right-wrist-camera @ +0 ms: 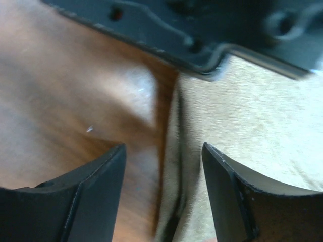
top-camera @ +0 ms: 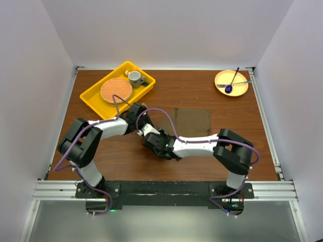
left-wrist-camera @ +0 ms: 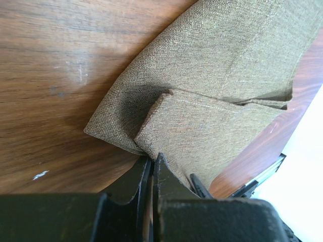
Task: Fold the napkin, place the utensils inside, and roll it up
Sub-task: Roll the napkin with the utensil
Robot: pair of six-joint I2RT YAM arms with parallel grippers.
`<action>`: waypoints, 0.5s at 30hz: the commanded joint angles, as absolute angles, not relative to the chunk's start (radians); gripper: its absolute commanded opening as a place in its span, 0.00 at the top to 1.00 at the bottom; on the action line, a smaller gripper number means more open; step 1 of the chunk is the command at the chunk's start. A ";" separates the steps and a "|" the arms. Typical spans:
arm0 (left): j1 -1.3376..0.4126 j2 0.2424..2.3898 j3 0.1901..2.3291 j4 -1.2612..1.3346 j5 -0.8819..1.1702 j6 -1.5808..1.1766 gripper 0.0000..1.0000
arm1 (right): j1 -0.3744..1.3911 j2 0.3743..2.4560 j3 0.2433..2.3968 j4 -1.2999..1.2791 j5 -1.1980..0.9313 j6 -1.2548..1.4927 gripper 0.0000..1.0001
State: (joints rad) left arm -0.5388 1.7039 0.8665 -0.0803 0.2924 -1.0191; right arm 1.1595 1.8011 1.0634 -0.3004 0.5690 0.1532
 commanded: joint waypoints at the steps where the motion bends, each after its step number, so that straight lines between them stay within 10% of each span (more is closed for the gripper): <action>1: -0.531 1.692 0.887 -0.078 0.330 -1.037 1.00 | 1.177 1.830 1.085 -0.249 0.753 0.130 0.39; 10: -0.515 1.694 0.879 -0.072 0.351 -1.020 1.00 | 1.177 1.849 1.075 -0.227 0.762 0.092 0.90; 15: -0.494 1.654 0.864 -0.054 0.325 -0.896 0.95 | 1.126 1.809 1.120 -0.288 0.537 0.107 1.00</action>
State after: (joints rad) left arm -0.5152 1.7035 0.8665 -0.0845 0.3244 -0.9974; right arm 1.1671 1.8523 1.0641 -0.2623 0.7059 0.1078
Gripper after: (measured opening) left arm 0.057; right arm 0.021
